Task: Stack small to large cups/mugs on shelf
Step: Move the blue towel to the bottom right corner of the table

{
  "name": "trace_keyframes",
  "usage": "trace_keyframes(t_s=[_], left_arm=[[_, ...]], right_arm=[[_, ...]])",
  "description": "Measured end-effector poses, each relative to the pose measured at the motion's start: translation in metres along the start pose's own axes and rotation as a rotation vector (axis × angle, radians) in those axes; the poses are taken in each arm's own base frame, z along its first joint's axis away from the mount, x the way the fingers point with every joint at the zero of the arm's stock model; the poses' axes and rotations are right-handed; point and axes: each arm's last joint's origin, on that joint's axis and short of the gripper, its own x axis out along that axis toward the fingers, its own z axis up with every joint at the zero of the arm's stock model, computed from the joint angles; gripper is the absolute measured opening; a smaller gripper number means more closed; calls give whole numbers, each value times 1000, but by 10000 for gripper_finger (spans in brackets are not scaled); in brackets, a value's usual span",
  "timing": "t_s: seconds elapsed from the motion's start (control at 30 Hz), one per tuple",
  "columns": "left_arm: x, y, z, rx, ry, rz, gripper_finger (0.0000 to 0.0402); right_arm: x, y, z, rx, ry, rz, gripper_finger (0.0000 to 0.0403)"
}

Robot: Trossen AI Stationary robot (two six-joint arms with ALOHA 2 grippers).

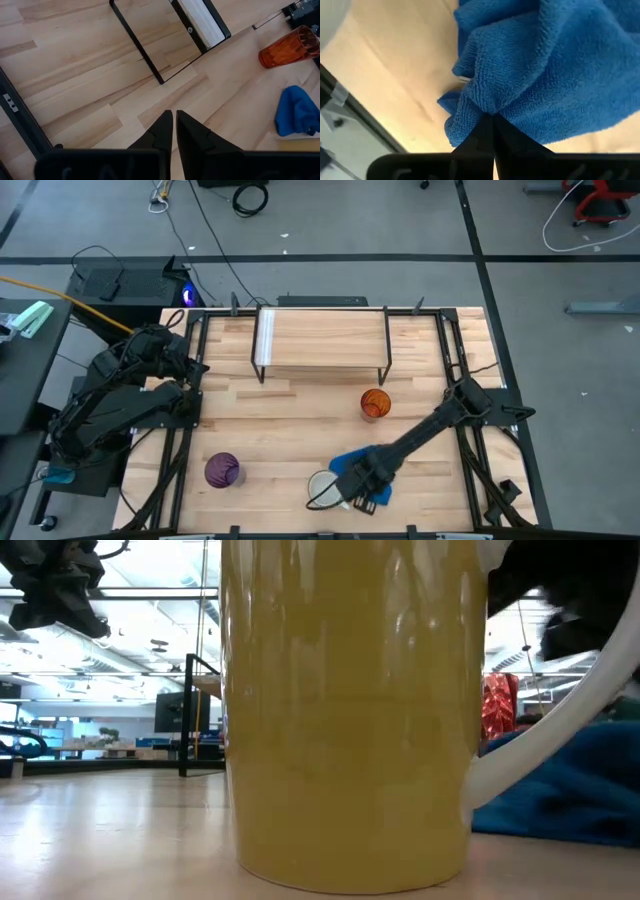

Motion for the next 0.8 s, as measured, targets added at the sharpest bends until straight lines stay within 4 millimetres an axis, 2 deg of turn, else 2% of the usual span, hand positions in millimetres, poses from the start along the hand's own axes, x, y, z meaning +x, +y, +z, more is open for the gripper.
trace_keyframes(t_s=[0.53,0.8], left_arm=[[0,0,-3,-26,43,-37,30],[0,0,-3,-41,48,-38,33]], right_arm=[[16,29,-69,496,41,-18,0],[25,39,-113,698,51,-54,0]])
